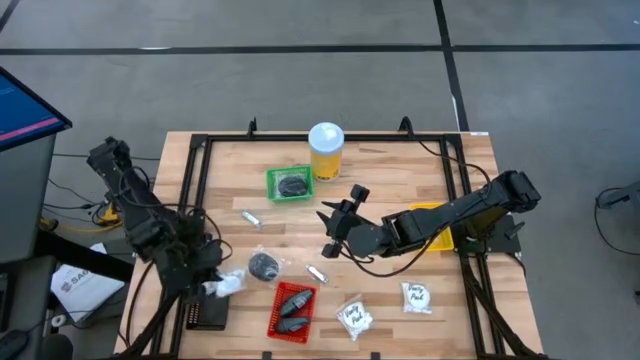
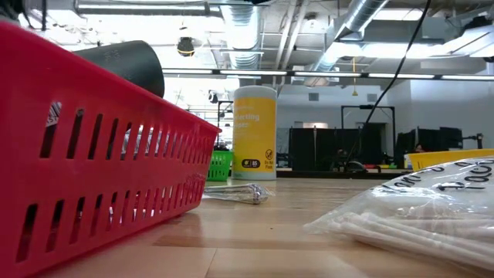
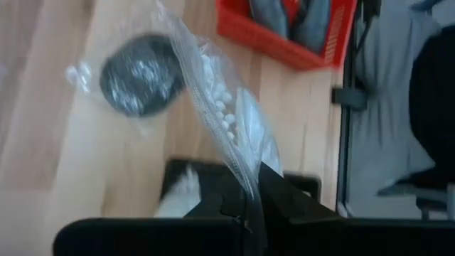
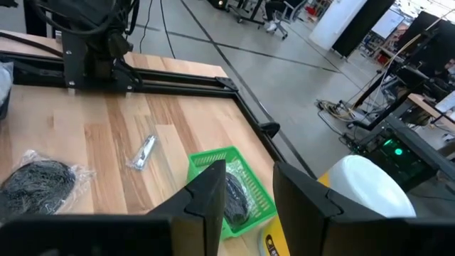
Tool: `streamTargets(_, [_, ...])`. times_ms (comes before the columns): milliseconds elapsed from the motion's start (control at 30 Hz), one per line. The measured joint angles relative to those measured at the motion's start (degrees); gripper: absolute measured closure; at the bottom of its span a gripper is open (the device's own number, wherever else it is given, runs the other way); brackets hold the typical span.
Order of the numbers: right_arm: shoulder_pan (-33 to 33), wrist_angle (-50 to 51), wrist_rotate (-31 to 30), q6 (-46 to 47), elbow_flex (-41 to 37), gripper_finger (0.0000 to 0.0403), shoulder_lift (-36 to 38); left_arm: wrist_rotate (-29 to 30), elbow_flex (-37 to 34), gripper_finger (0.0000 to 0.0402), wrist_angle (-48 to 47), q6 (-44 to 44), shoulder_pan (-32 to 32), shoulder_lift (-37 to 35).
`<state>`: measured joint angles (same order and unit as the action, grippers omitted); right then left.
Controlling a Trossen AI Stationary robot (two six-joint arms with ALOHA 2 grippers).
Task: Pick & Place Travel size toiletries
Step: Put the white cotton pack into the black bin
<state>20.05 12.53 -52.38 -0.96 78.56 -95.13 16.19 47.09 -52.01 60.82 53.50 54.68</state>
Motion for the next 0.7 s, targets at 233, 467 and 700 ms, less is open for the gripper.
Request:
streamTargets(233, [-0.3, 0.6, 0.0, 1.0, 0.0, 0.0294, 0.0, -0.3, 0.0, 0.04, -0.6, 8.4, 7.2, 0.0])
streamTargets(467, [-0.7, 0.6, 0.0, 1.0, 0.0, 0.0294, 0.0, -0.7, 0.0, 0.04, -2.8, 19.1, 13.2, 0.0])
streamTargets(700, [-0.7, 0.5, 0.0, 1.0, 0.0, 0.0294, 0.0, -1.0, 0.0, 0.04, -5.3, 25.0, 16.1, 0.7])
